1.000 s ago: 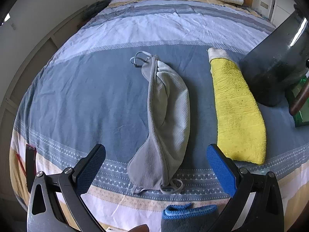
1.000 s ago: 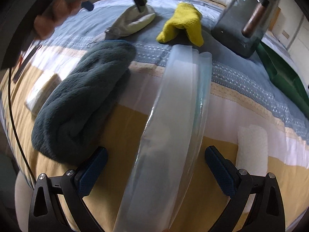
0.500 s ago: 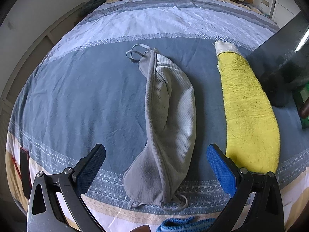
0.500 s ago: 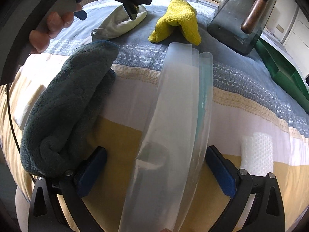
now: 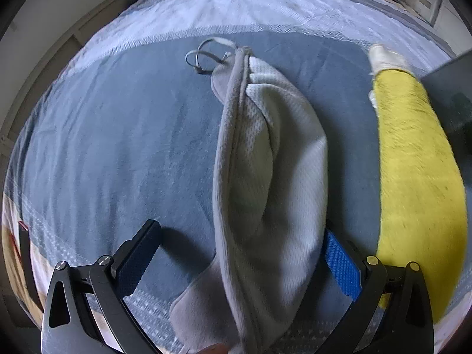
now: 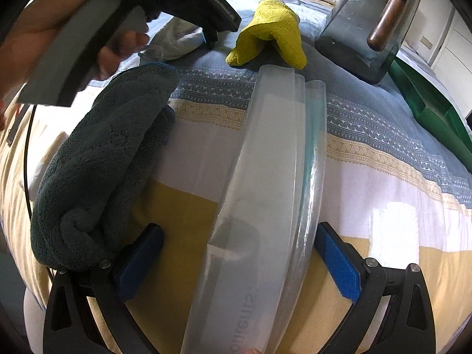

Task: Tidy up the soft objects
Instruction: 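Grasp the grey mesh pouch with the left gripper while the right gripper grasps the clear plastic sleeve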

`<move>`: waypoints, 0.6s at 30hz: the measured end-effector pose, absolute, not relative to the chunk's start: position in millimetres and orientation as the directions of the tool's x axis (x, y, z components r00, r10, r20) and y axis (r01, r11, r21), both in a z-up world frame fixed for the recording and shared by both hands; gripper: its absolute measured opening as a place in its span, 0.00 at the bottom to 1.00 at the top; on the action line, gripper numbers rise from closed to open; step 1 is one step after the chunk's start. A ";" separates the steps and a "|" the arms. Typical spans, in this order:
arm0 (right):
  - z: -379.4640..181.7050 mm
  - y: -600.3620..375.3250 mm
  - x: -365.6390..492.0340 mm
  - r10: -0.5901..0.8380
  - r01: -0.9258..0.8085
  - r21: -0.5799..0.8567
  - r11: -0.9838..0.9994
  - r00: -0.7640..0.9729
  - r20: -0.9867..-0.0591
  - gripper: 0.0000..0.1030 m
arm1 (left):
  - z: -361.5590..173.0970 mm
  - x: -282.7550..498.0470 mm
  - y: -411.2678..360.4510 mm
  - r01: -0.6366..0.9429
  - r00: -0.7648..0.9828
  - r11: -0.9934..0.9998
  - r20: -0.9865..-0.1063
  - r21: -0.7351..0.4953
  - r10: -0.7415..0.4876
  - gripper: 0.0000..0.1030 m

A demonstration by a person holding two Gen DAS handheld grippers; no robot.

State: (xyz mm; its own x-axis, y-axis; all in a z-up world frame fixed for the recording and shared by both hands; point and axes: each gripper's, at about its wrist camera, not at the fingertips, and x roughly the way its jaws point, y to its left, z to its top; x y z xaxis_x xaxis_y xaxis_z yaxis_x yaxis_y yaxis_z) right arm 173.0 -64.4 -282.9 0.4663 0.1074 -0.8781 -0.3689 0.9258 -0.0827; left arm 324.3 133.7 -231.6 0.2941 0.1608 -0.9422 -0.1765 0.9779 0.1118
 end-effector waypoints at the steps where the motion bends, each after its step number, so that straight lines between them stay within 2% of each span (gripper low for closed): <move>1: -283.3 -64.0 172.0 0.108 -0.369 -0.083 0.926 0.469 -0.877 1.00 | -232.8 325.2 135.7 -0.183 0.293 0.978 -0.943 0.104 0.155 0.99; 3: -283.1 -64.0 169.9 0.109 -0.370 -0.085 0.925 0.473 -0.874 0.99 | -235.8 326.9 138.0 -0.194 0.292 0.977 -0.945 0.094 0.149 0.99; 8: -280.4 -59.0 163.5 0.114 -0.391 -0.101 0.915 0.490 -0.864 0.83 | -237.6 329.4 138.5 -0.190 0.299 0.977 -0.942 0.100 0.155 0.99; 13: -277.6 -54.4 160.4 0.134 -0.407 -0.085 0.909 0.480 -0.867 0.75 | -238.2 328.8 141.6 -0.188 0.304 0.977 -0.941 0.097 0.152 0.99; 15: -276.4 -54.9 158.7 0.136 -0.407 -0.085 0.909 0.483 -0.865 0.66 | -238.0 327.6 141.6 -0.187 0.307 0.978 -0.941 0.090 0.145 0.95; 17: -273.3 -51.1 155.6 0.150 -0.426 -0.083 0.901 0.483 -0.863 0.45 | -237.9 326.1 139.2 -0.182 0.313 0.980 -0.940 0.080 0.134 0.89; 18: -271.5 -52.6 155.5 0.159 -0.437 -0.079 0.896 0.482 -0.862 0.40 | -236.9 324.7 138.4 -0.180 0.315 0.981 -0.941 0.073 0.127 0.85</move>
